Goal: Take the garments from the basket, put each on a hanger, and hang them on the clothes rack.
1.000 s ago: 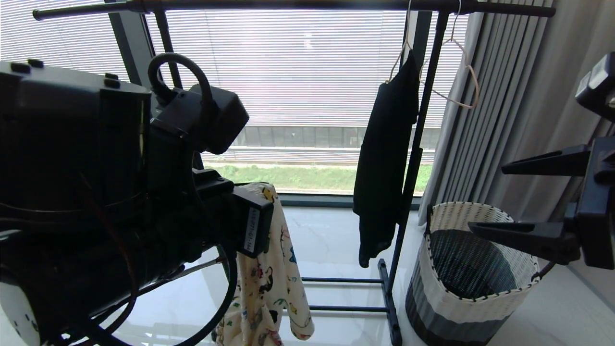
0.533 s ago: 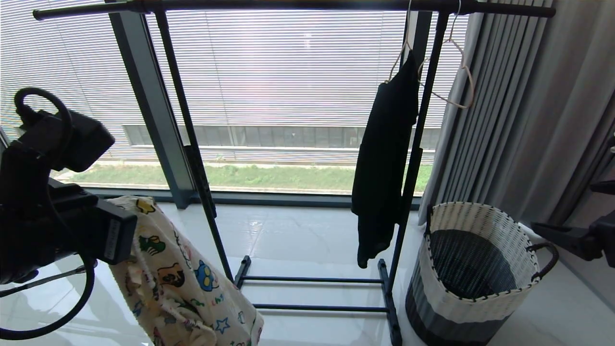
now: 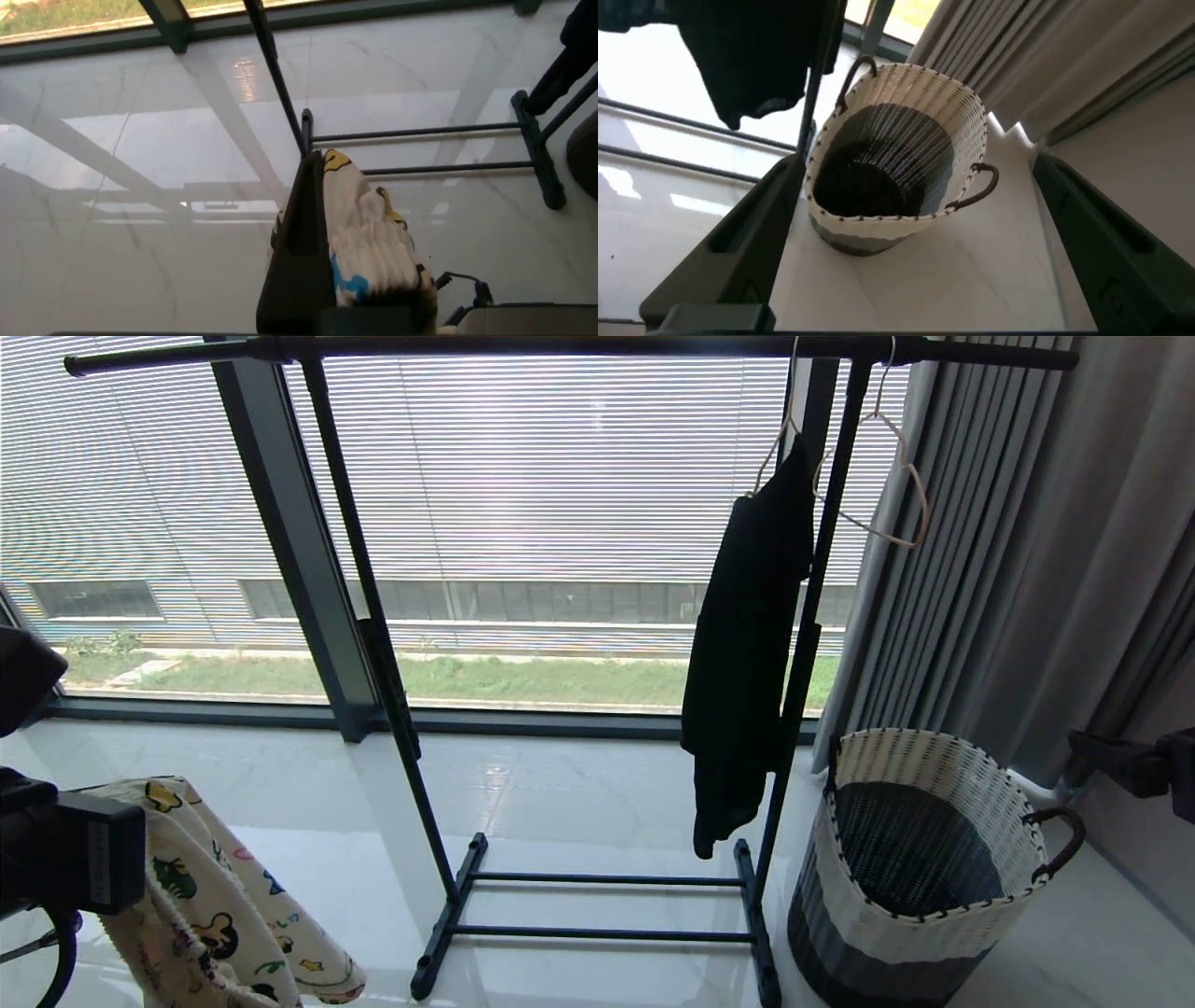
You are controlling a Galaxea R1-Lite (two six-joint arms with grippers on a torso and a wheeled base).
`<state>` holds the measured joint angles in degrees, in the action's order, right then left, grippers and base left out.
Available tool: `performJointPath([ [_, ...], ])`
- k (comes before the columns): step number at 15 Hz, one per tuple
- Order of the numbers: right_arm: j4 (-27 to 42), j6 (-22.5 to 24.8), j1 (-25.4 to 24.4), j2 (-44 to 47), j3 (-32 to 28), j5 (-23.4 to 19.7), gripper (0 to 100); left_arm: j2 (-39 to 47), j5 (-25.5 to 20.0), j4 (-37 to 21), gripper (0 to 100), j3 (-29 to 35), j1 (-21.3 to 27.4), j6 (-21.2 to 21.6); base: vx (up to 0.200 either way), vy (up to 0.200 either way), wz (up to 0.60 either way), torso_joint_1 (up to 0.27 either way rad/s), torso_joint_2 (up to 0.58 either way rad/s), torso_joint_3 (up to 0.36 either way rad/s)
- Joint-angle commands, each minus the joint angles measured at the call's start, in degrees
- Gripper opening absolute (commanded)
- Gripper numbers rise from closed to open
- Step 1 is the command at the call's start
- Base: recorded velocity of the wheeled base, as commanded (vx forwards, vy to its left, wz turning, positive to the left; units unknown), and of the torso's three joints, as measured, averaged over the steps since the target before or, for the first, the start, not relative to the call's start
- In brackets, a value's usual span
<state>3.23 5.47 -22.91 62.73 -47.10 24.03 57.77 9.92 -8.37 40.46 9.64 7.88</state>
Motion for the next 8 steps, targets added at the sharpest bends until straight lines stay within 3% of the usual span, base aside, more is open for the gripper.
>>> performJointPath([
  [1,-1.21,-1.87,1.81,3.27,-0.53,0.05,100,-3.72,0.01,0.03,0,-2.67,-0.06,0.21,0.000,0.000,0.00,0.000,0.00,0.000],
  [3,-1.21,-2.05,1.90,3.36,-0.62,0.05,100,-5.39,0.01,0.03,0,-3.72,-0.06,0.30,0.000,0.000,0.00,0.032,-0.10,-0.100],
  [6,-1.38,-1.96,1.90,3.36,-0.71,0.05,100,-4.95,0.98,0.11,0,-3.37,-0.41,0.56,0.000,0.000,0.00,0.126,-0.40,-0.250],
  [8,-1.38,-2.05,1.90,3.36,-0.97,0.05,100,-4.86,5.72,0.11,0,-3.81,-1.03,3.11,0.000,0.000,0.00,0.161,-0.44,-0.283],
])
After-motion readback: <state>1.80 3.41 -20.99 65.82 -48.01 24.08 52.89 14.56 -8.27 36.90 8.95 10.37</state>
